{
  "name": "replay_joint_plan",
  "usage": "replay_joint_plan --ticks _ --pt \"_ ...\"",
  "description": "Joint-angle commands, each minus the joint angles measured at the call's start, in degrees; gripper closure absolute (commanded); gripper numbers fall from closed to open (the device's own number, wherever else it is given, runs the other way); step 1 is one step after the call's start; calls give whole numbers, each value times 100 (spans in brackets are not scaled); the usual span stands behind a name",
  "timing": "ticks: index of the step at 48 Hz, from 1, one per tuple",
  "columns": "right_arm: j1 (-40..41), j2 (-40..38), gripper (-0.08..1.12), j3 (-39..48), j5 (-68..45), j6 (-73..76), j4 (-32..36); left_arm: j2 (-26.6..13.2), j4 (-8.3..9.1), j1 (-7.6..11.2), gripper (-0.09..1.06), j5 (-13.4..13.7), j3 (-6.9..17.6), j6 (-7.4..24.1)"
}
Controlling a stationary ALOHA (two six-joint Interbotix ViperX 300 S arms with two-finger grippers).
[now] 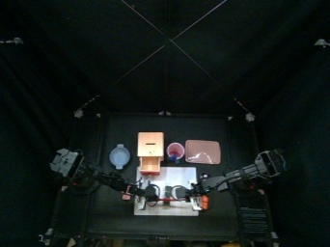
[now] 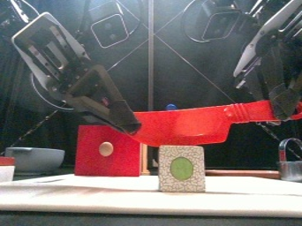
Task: Place sushi on board then cut the sushi with the knife then place the pieces on the plate
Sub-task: Cut the sushi into 4 pieces
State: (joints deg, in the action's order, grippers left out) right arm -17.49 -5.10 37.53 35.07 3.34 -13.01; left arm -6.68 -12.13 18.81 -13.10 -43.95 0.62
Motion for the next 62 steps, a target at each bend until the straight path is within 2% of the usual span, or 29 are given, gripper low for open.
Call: replay_joint_plan --ticks 1,15,28,35,40,46,49,55,59,62 --pt "-202 53 73 -26 62 -35 -70 88 0 97 58 114 -123 18" --pt "-176 202 73 -26 35 -35 35 9 0 105 58 176 -132 18" --pt "-264 694 73 -141 -176 -26 18 -439 -9 123 58 176 -53 18" --pt "-272 677 73 -193 -158 -26 44 -360 0 123 58 176 -62 26" --pt "-246 571 73 -237 -70 -35 44 -105 26 70 58 176 -70 44" --pt "-237 281 73 -369 343 -35 211 378 220 62 58 202 -97 44" --pt "-229 132 73 -448 563 -26 439 580 378 -9 58 220 -123 44" --pt "-185 26 73 -501 791 -26 782 861 659 -299 58 220 -185 53" --pt "-149 18 73 -448 826 -35 835 1072 984 -580 57 167 -185 62" --pt "-141 0 73 -422 817 -35 853 1195 1195 -853 55 26 -193 44"
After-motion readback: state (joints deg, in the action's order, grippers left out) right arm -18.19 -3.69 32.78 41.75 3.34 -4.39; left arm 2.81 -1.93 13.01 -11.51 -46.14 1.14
